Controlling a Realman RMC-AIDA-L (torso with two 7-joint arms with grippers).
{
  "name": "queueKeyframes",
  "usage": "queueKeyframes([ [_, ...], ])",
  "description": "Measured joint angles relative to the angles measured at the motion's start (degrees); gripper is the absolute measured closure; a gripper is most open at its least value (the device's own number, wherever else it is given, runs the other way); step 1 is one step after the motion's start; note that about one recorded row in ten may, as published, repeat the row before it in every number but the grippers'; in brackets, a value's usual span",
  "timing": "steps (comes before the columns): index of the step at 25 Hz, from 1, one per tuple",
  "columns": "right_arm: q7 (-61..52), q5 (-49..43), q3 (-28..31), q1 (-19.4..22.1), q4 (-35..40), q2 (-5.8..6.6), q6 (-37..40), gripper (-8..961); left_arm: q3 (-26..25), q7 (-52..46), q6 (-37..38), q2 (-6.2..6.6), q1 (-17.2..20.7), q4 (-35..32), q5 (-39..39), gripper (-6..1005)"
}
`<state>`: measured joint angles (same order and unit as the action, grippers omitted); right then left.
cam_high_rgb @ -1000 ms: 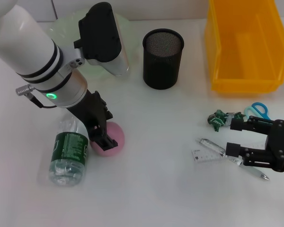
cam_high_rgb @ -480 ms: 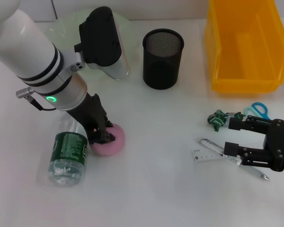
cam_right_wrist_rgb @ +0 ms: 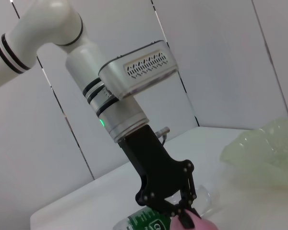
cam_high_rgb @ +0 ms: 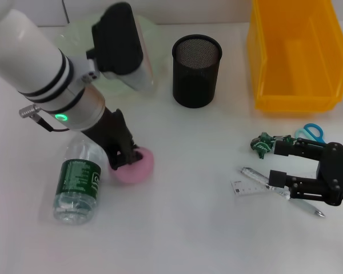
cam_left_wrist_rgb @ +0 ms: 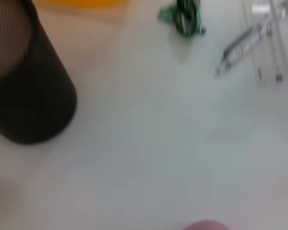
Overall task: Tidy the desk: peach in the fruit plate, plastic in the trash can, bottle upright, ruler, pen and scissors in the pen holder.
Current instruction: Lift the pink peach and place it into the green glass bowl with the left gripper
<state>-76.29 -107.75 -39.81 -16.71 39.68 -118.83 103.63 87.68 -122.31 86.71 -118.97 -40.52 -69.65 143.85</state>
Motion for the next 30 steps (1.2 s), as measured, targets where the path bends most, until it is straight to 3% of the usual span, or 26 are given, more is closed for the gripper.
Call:
queueKeyframes([
  [3, 0.0, 0.1, 0.0, -0.1, -0.1, 0.0, 0.0, 183, -3.4, 1.5, 0.0, 0.27, 1.4, -2.5, -4.6, 949],
  [9, 0.4, 0.3, 0.0, -0.5, -0.5, -0.01, 0.0, 183, -17.2, 5.2, -1.3, 0.34, 2.0, -4.1, -12.2, 956],
  [13, 0.5, 0.3, 0.0, -0.6, -1.2, -0.06, -0.1, 184, -26.9, 6.1, -7.5, 0.38, 1.8, -1.6, -13.8, 957],
  [15, 0.6, 0.4, 0.0, -0.6, -1.8, -0.08, -0.2, 184, -28.8, 5.9, -11.1, 0.41, 2.0, -0.5, -14.3, 957],
  [20, 0.6, 0.3, -0.1, -0.9, -2.6, -0.09, -0.9, 184, -29.6, 5.5, -22.5, 0.49, 2.8, 4.3, -14.9, 956],
  [26, 1.3, 3.2, 2.3, -1.9, -5.6, -0.11, -1.3, 185, -27.6, 5.4, -30.0, 0.15, 4.9, 6.8, -19.4, 854],
  [30, 2.2, 4.7, 5.4, -3.3, -8.2, -0.23, -3.7, 185, -26.6, 7.5, -32.4, 0.25, 7.9, 7.6, -28.3, 617],
])
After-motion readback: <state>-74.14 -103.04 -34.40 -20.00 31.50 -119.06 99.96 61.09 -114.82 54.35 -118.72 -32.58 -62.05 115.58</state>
